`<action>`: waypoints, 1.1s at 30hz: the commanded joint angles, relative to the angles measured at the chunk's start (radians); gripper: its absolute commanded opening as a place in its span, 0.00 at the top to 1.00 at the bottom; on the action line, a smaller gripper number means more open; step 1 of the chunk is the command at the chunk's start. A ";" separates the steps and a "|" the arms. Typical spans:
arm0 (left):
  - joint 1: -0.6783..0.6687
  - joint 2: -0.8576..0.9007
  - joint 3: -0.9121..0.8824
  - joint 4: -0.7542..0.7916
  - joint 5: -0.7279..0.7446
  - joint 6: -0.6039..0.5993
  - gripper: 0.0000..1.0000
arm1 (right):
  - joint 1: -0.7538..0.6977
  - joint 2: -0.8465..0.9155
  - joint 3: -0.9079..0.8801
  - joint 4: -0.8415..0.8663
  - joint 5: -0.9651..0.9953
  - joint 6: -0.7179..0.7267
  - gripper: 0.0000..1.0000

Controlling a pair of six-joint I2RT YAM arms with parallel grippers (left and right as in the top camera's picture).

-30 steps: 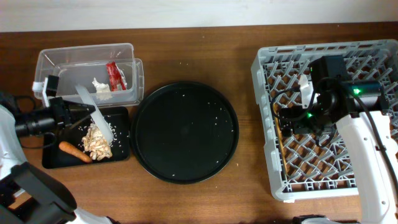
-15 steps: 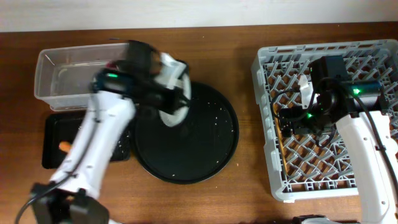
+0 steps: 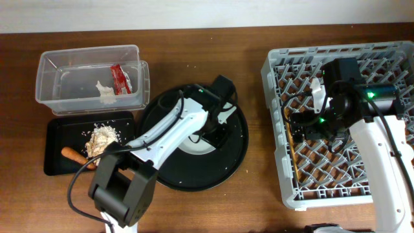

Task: Sort waste into correct bins and load items into the dishwasher rack
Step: 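Set the white plate back on the black platter with the left gripper, then grasp the white plate with the right gripper and stand it in the rack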

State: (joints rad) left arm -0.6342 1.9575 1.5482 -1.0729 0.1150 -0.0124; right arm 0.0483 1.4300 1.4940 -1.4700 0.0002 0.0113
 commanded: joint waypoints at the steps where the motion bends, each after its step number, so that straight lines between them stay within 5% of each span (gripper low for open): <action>1: 0.100 -0.132 0.015 -0.061 -0.062 -0.068 0.23 | -0.005 0.000 0.001 0.019 -0.019 0.004 0.02; 3: 0.197 -0.237 0.015 -0.128 -0.132 -0.121 0.21 | -0.003 0.000 0.001 0.089 -0.144 0.004 0.02; 4: 0.245 -0.283 0.015 -0.154 -0.138 -0.130 0.01 | -0.003 0.000 0.001 0.136 -0.235 0.004 0.02; 6: 0.381 -0.386 0.015 -0.202 -0.137 -0.161 0.01 | 0.013 0.000 0.001 0.265 -0.400 0.005 0.02; 10: 0.637 -0.489 0.015 -0.257 -0.137 -0.174 0.01 | 0.164 0.055 0.001 0.444 -0.408 0.077 0.02; 19: 0.724 -0.488 0.010 -0.272 -0.134 -0.174 0.01 | 0.408 0.470 0.001 0.549 -0.299 0.246 0.00; 23: 0.724 -0.488 0.010 -0.272 -0.134 -0.174 0.01 | 0.430 0.594 0.001 0.590 -0.267 0.345 0.16; 33: 0.724 -0.488 0.010 -0.274 -0.130 -0.174 0.01 | 0.442 0.677 -0.002 0.612 -0.250 0.396 0.83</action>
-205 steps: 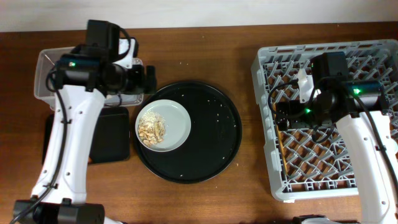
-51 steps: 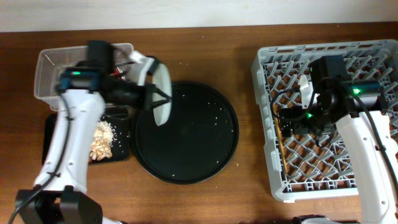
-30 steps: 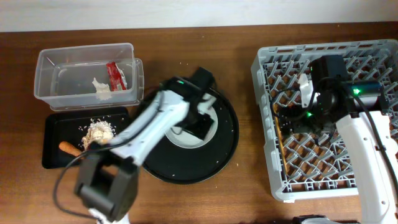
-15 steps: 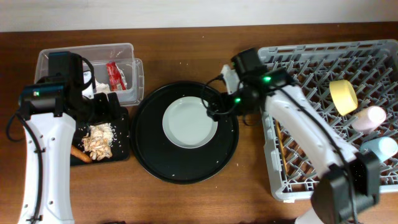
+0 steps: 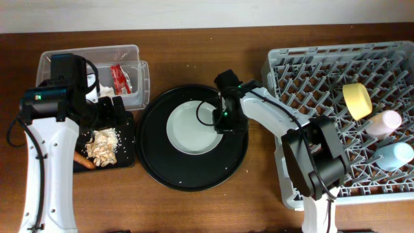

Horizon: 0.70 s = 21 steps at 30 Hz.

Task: Sort waste into correct bins and load items into the dishwasher rack
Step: 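Grasp the white plate with the right gripper and stand it in the rack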

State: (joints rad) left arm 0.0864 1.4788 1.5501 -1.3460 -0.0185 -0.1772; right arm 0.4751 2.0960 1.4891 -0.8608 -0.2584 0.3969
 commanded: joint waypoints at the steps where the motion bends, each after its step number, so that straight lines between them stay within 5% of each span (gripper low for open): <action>1: 0.003 -0.010 0.008 -0.002 0.004 -0.010 0.01 | 0.015 0.011 0.003 0.002 0.009 0.010 0.95; 5: 0.003 -0.010 0.008 -0.003 0.003 -0.010 0.01 | -0.017 -0.026 0.020 -0.023 0.009 0.008 0.96; 10: 0.004 -0.010 0.008 -0.014 0.003 -0.009 0.01 | -0.120 -0.312 0.090 -0.145 0.190 -0.117 0.96; 16: 0.004 -0.010 0.008 -0.021 0.003 -0.009 0.01 | -0.271 -0.660 0.099 -0.107 0.814 -0.326 0.96; 19: 0.004 -0.010 0.008 -0.021 0.003 -0.010 0.01 | -0.336 -0.663 0.098 -0.081 1.204 -0.360 0.96; 21: 0.004 -0.010 0.008 -0.021 0.003 -0.010 0.01 | -0.379 -0.613 0.098 -0.074 1.292 -0.360 0.96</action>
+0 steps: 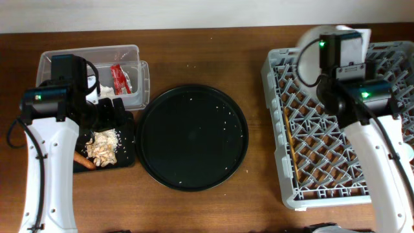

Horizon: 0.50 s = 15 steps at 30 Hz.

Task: Sort waste into correct bins and load items into the dishwasher rack
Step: 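Grasp the white plate with the right gripper and stand it in the rack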

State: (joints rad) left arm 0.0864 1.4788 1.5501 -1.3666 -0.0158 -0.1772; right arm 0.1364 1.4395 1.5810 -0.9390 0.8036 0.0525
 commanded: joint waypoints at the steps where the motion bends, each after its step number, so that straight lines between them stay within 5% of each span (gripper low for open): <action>1: 0.004 -0.010 0.008 0.000 0.001 -0.010 0.01 | -0.061 0.079 0.006 0.001 0.230 -0.015 0.96; 8: 0.004 -0.010 0.008 0.000 0.013 -0.010 0.01 | -0.097 0.341 0.006 0.009 0.224 -0.010 0.96; 15: 0.003 -0.010 0.008 0.003 0.020 -0.010 0.01 | -0.006 0.365 0.006 0.000 -0.016 0.060 0.96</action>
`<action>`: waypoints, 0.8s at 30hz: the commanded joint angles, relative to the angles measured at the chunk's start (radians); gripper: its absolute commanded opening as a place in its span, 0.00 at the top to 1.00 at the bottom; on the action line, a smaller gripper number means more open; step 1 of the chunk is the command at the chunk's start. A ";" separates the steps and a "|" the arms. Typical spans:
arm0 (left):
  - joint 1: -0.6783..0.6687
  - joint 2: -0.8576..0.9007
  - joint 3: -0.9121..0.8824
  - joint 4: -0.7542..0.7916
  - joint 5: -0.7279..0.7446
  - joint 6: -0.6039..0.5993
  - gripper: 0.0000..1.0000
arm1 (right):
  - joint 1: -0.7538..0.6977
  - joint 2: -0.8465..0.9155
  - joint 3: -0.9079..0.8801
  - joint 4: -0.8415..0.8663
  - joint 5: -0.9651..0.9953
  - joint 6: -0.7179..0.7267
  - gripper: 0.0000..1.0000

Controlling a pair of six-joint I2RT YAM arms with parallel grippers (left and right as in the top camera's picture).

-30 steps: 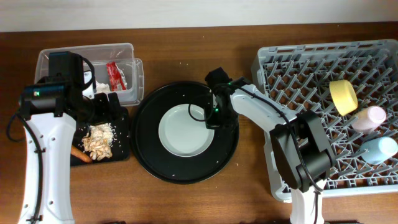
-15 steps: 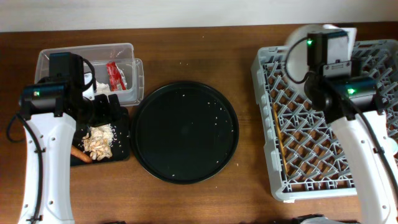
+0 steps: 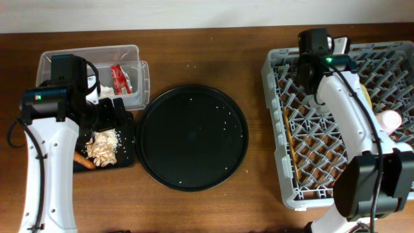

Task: Sort waste into correct bins and load items into the dishwasher rack
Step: 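Grasp the white plate with the right gripper and stand it in the rack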

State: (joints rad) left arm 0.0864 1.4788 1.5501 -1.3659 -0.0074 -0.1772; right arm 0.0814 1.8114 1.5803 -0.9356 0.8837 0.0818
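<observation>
The round black tray [image 3: 194, 139] at mid-table holds only crumbs. My right gripper [image 3: 315, 97] hangs over the far left part of the grey dishwasher rack [image 3: 323, 168]; its jaws are hidden under the wrist. A sliver of white [image 3: 339, 44], perhaps the plate, shows beside that wrist. My left gripper [image 3: 110, 111] hovers, fingers apart, over the small black tray [image 3: 129, 139] of food scraps [image 3: 101, 144]. The clear bin [image 3: 90, 50] contains a red wrapper [image 3: 120, 77] and white tissue.
A yellow cup [image 3: 367, 97] and a pale pink cup [image 3: 391, 120] lie in the rack, half hidden by my right arm. A thin brown stick [image 3: 289, 139] rests along the rack's left side. An orange piece [image 3: 83, 158] lies by the scraps.
My right arm was holding the white plate up at the rack's far left corner. It now reaches lower over the rack, and the plate is almost entirely hidden. The left arm is unchanged.
First my left arm was over the white plate on the round tray and my right over the rack. Then the left hovered at the scraps tray while the right reached the plate. Then the plate was off the tray, held above the rack, where the right arm now sits.
</observation>
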 commanded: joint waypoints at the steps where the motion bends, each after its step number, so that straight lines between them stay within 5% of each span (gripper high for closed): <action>1: 0.003 -0.010 0.008 0.003 0.011 -0.010 0.01 | 0.077 -0.007 0.007 -0.006 -0.109 0.031 0.96; 5: 0.003 -0.010 0.008 0.003 0.012 -0.010 0.01 | 0.163 -0.027 0.007 -0.074 -0.192 0.130 0.88; 12: 0.002 -0.010 0.008 0.053 0.016 -0.009 0.01 | 0.146 -0.283 0.008 -0.082 -0.674 0.145 0.31; 16: -0.023 -0.005 0.008 0.196 0.178 0.206 0.01 | 0.093 -0.309 0.008 -0.108 -0.958 0.144 0.02; 24: -0.034 0.007 0.008 -0.142 0.142 0.231 0.01 | -0.101 -0.310 0.006 -0.560 -1.081 0.019 0.02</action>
State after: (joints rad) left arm 0.0555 1.4818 1.5532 -1.4662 0.1387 0.0349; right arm -0.0189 1.5024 1.5814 -1.4425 -0.1795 0.1535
